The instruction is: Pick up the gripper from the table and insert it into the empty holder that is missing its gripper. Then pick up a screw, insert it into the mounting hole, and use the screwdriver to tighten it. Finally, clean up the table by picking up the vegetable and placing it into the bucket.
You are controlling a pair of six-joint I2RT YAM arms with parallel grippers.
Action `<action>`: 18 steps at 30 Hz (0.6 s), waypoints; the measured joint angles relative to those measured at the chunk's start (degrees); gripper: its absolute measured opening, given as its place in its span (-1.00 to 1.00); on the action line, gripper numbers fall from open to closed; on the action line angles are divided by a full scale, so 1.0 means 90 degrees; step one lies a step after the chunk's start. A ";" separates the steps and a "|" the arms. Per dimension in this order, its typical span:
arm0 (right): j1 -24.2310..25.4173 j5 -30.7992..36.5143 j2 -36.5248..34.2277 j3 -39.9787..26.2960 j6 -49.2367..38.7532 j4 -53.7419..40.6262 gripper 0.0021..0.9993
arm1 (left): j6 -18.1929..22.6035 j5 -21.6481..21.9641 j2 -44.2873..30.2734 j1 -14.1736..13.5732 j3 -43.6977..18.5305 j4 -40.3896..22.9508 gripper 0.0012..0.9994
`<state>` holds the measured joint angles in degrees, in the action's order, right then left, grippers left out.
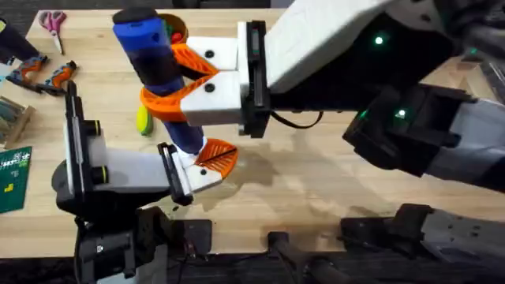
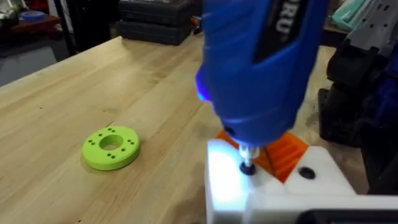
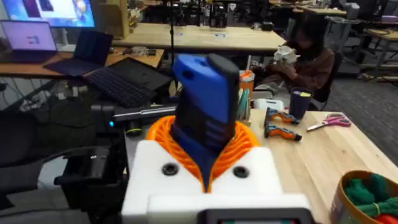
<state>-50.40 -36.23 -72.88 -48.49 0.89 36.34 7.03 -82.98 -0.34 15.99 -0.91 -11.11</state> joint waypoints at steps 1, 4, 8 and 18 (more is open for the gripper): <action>0.0001 0.0000 0.0000 0.0000 0.0000 -0.0007 -0.95 | 0.0002 0.0000 0.0000 0.0000 0.0000 0.0000 -0.98; 0.0006 0.0002 0.0000 0.0000 0.0000 -0.0036 -0.95 | 0.0005 0.0000 -0.0002 0.0000 0.0000 0.0000 -0.98; 0.0006 -0.0010 0.0002 0.0000 0.0000 -0.0044 -0.95 | -0.0013 0.0002 -0.0002 0.0000 0.0000 0.0000 -0.98; 0.0006 -0.0076 -0.0015 -0.0189 -0.0007 -0.0283 -0.95 | -0.0009 0.0002 -0.0002 0.0000 0.0000 0.0002 -0.98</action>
<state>-50.35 -36.91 -73.02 -50.19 0.82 33.79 6.94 -82.96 -0.36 15.99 -0.91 -11.09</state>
